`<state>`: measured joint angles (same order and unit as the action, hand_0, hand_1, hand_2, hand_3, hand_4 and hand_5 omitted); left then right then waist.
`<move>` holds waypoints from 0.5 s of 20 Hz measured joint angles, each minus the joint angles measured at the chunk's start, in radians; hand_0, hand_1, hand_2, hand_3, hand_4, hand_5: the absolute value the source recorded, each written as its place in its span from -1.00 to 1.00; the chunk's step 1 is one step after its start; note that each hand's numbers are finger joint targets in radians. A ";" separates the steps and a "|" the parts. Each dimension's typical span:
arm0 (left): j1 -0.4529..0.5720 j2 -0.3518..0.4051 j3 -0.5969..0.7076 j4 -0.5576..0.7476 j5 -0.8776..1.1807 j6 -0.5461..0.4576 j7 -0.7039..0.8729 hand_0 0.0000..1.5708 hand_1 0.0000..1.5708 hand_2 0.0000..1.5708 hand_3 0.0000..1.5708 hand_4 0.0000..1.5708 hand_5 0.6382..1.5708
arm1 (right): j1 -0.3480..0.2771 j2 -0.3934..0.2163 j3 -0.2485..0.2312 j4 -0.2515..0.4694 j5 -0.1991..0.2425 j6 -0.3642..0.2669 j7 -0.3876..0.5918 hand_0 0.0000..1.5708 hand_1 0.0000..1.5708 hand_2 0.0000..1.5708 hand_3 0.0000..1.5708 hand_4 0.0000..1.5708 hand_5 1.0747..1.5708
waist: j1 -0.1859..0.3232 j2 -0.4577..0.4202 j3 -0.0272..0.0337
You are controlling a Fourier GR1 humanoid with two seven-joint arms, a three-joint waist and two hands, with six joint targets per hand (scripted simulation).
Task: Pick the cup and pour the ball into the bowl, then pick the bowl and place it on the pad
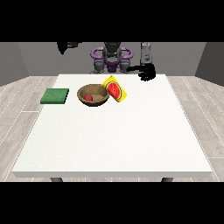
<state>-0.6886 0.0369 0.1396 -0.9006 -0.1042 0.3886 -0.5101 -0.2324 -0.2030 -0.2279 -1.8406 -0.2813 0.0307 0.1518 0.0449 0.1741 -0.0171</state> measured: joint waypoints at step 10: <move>-0.056 0.226 0.191 0.052 0.313 -0.487 -0.096 -1.00 -1.00 -1.00 -1.00 -1.00 0.92 | -0.070 0.053 0.082 -0.083 0.112 -0.122 0.044 -1.00 -1.00 -1.00 -1.00 -0.40 1.00 | 0.028 0.151 0.0134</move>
<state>-0.7444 0.2626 0.3309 -0.8489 0.2087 -0.0984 -0.6060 -0.3024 -0.1501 -0.1463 -1.9239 -0.1695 -0.0916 0.1958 0.0733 0.3247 -0.0036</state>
